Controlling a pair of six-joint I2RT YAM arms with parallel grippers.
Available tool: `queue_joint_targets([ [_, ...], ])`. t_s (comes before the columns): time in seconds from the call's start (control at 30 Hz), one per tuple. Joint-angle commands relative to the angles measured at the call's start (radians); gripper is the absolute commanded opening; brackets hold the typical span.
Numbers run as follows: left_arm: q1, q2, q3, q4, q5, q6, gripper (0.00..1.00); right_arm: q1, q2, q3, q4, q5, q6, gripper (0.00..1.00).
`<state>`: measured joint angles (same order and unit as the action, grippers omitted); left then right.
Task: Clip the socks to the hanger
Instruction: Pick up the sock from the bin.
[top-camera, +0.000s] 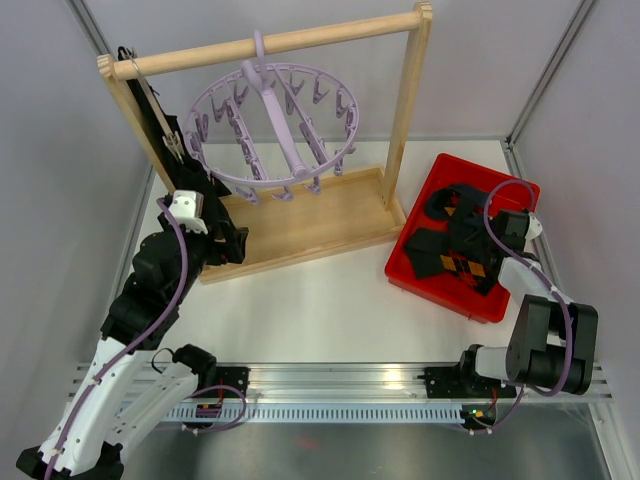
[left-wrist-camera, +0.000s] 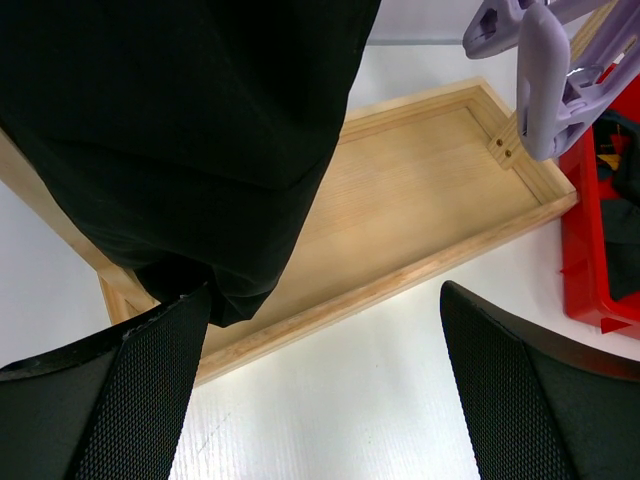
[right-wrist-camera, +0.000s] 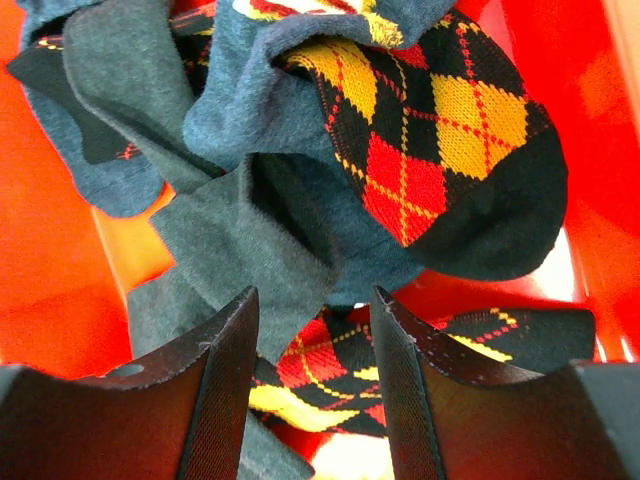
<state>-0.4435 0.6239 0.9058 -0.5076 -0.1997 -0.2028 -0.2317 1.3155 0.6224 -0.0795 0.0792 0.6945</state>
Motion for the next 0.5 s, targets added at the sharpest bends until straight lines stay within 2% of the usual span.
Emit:
queue_joint_targets([
  [0.0,0.005,0.002,0.013,0.007,0.009,-0.029,1.00,-0.004,0.028,-0.006,0.069,0.004,0.028,0.54],
  [0.47,0.005,0.016,0.015,0.007,0.005,-0.030,1.00,-0.004,0.083,-0.021,0.171,0.008,0.040,0.47],
])
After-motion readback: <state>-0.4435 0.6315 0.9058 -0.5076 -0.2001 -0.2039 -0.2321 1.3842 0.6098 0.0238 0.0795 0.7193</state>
